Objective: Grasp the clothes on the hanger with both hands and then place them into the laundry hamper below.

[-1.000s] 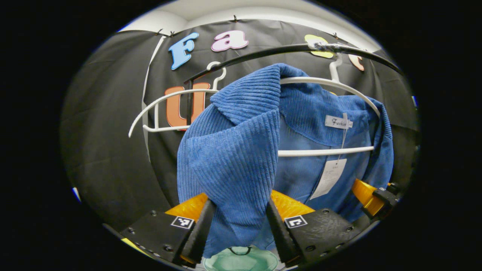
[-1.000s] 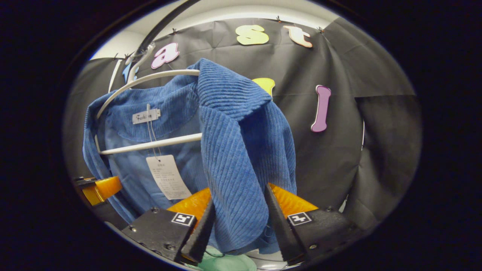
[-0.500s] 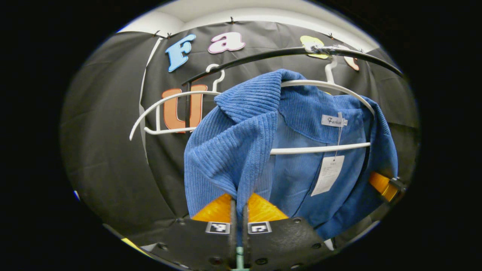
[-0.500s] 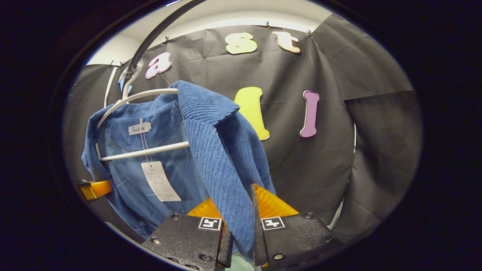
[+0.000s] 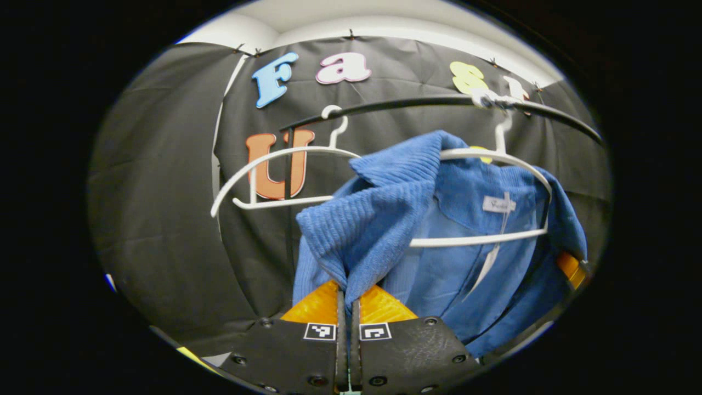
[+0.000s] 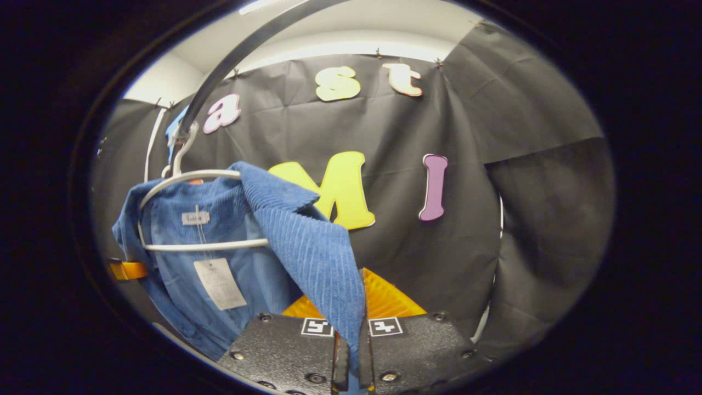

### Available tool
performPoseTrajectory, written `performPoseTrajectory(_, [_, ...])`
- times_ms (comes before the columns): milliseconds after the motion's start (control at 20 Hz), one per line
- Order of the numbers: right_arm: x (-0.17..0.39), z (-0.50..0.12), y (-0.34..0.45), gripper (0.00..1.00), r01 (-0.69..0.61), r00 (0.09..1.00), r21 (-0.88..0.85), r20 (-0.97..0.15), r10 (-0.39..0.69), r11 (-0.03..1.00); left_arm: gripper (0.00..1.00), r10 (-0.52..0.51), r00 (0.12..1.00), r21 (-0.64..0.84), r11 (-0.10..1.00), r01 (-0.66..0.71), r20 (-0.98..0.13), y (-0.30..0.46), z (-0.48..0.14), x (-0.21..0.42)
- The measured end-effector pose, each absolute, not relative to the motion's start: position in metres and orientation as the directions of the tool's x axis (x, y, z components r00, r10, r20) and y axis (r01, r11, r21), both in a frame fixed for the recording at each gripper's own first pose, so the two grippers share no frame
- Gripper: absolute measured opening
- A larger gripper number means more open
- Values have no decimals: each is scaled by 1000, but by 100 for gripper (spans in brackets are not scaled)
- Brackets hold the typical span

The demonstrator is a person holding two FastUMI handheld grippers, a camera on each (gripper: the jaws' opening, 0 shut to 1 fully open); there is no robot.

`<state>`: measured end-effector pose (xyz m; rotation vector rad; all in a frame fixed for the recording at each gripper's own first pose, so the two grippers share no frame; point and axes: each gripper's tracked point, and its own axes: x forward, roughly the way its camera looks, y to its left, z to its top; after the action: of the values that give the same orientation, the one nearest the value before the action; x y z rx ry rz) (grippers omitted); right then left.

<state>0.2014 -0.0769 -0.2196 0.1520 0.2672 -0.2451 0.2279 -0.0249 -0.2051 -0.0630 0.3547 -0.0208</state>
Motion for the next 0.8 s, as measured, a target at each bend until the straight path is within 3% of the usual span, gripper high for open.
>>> performPoseTrajectory(50, [202,-218,-77,10,254,939,157,-275,-205,954,2,-34,940,-69,998,11,-339,-21,-199,230])
performPoseTrajectory(100, [203,-212,-80,9,257,945,197,-257,-203,946,7,-43,940,-72,997,20,-337,-20,-196,233])
performPoseTrajectory(200, [202,-199,-86,9,263,953,235,-212,-215,936,2,-43,944,-57,998,25,-328,-12,-188,236])
performPoseTrajectory(350, [205,-176,-99,10,294,953,201,-136,-271,934,2,-33,952,-37,999,23,-306,0,-171,248])
performPoseTrajectory(700, [213,-153,-108,9,327,945,202,-95,-313,923,2,-47,962,20,998,54,-269,28,-141,282])
performPoseTrajectory(800, [218,-149,-108,9,335,942,199,-88,-324,921,7,-68,954,1,997,71,-292,27,-147,287])
